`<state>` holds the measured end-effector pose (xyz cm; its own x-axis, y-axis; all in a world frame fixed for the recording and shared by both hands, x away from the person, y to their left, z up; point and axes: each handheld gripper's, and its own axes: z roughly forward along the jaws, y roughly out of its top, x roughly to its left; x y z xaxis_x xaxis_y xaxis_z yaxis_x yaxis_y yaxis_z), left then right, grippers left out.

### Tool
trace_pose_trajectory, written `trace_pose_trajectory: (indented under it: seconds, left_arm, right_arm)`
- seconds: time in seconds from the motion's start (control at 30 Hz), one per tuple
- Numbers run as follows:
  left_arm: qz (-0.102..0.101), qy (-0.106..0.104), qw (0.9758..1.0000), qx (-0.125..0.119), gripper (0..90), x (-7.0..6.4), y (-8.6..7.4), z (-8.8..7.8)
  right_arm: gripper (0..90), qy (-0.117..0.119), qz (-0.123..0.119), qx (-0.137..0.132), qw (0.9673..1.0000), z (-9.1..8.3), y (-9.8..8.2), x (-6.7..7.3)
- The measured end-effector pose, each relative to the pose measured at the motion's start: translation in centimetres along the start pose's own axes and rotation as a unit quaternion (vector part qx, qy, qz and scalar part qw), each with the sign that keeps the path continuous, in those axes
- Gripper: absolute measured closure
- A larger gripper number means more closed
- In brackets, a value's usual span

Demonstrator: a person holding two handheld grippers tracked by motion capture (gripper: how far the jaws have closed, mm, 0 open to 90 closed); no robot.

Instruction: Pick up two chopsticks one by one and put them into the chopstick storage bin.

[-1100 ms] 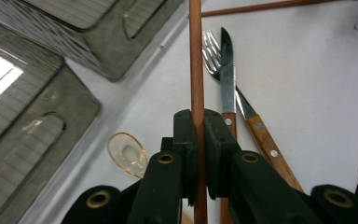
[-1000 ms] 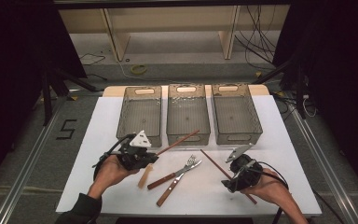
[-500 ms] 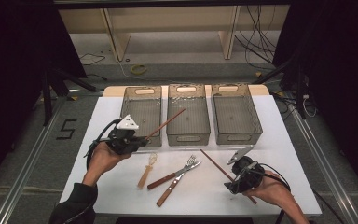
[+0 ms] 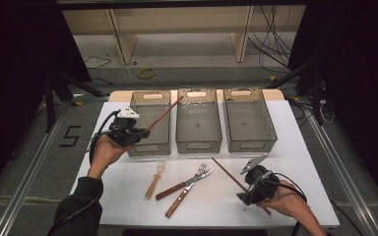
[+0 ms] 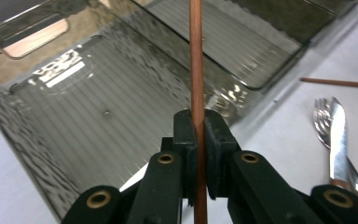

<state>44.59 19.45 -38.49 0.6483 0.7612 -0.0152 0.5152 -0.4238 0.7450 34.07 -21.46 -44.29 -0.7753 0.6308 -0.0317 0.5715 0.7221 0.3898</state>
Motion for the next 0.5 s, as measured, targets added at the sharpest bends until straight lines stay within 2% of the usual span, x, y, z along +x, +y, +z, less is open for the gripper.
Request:
trace_pose_trajectory:
  seconds: [0.27, 0.5]
  left_arm:
    - [-0.034, 0.013, 0.9993, 0.008, 84.6, 1.8, 0.4, 1.3]
    - [-0.055, 0.021, 0.9982, 0.013, 84.6, 3.0, 0.7, 2.1]
  right_arm:
    - [33.3, 0.002, -0.001, 0.001, 1.0, 0.1, -0.1, 0.0]
    - [33.3, 0.003, -0.001, 0.004, 1.0, 0.1, -0.1, 0.0]
